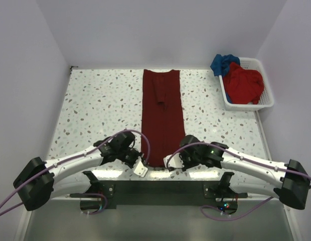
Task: Fold and stack the t-shirts
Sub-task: Fold the tshirt
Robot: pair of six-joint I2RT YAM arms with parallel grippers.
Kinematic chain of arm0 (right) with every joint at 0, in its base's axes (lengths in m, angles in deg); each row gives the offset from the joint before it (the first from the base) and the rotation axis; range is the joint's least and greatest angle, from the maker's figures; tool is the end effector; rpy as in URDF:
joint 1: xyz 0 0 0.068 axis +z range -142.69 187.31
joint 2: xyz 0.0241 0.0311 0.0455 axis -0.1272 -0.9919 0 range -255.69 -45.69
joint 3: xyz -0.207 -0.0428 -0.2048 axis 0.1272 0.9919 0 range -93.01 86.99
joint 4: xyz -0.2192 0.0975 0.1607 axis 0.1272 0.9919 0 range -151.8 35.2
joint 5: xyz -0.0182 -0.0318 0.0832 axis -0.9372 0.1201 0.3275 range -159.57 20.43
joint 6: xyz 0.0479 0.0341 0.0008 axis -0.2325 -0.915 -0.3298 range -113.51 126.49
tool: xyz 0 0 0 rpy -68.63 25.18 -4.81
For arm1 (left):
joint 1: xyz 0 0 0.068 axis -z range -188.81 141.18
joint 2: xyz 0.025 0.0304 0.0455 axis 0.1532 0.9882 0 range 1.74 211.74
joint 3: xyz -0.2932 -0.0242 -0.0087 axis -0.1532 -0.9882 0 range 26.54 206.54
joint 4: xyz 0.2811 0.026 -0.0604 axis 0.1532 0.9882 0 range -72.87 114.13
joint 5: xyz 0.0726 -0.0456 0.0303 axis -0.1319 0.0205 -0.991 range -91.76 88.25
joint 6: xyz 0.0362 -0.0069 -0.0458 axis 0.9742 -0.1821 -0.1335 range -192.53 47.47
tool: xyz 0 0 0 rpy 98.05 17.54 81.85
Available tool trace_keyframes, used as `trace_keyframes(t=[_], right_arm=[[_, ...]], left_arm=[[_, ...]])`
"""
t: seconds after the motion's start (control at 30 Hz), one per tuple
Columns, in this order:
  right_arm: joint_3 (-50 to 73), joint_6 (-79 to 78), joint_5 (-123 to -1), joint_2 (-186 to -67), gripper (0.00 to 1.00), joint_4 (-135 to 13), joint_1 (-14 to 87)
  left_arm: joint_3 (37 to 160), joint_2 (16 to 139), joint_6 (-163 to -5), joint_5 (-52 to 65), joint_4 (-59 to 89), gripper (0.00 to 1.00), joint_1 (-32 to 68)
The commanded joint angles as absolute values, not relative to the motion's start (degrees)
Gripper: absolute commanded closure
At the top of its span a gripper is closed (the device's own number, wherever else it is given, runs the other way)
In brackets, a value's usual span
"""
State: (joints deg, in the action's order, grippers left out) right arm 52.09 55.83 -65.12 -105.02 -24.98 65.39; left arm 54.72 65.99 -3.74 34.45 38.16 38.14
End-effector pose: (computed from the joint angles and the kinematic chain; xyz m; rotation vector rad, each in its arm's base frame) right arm 0.1051 0.1751 0.1988 -2.1459 1.5431 0.1540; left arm 0.1258 -0.1717 0.1675 2.1514 1.0779 -0.6350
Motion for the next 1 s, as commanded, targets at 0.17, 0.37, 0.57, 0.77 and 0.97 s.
trace_keyframes(t=[0.17,0.37,0.57,0.77,0.97], right_arm=[[44.89,56.14,-64.83,-106.42,1.0,-21.98,59.61],[39.1,60.1,-63.77,-113.18,1.0,-25.4,50.56],[30.84,64.67,-61.67,-123.88,1.0,-30.94,40.89],[23.19,68.62,-59.47,-131.81,1.0,-33.4,36.66],[17.12,70.3,-58.5,-139.55,1.0,-35.6,34.2]], left_arm=[[63.17,65.36,-12.16,37.96,37.16,1.0,30.48],[71.35,74.24,-12.06,39.55,32.7,1.0,23.89],[74.34,80.04,-10.93,38.5,25.31,1.0,20.28],[79.52,86.55,-6.37,38.06,24.07,1.0,16.68],[84.97,93.05,-4.6,37.88,23.28,1.0,14.48]])
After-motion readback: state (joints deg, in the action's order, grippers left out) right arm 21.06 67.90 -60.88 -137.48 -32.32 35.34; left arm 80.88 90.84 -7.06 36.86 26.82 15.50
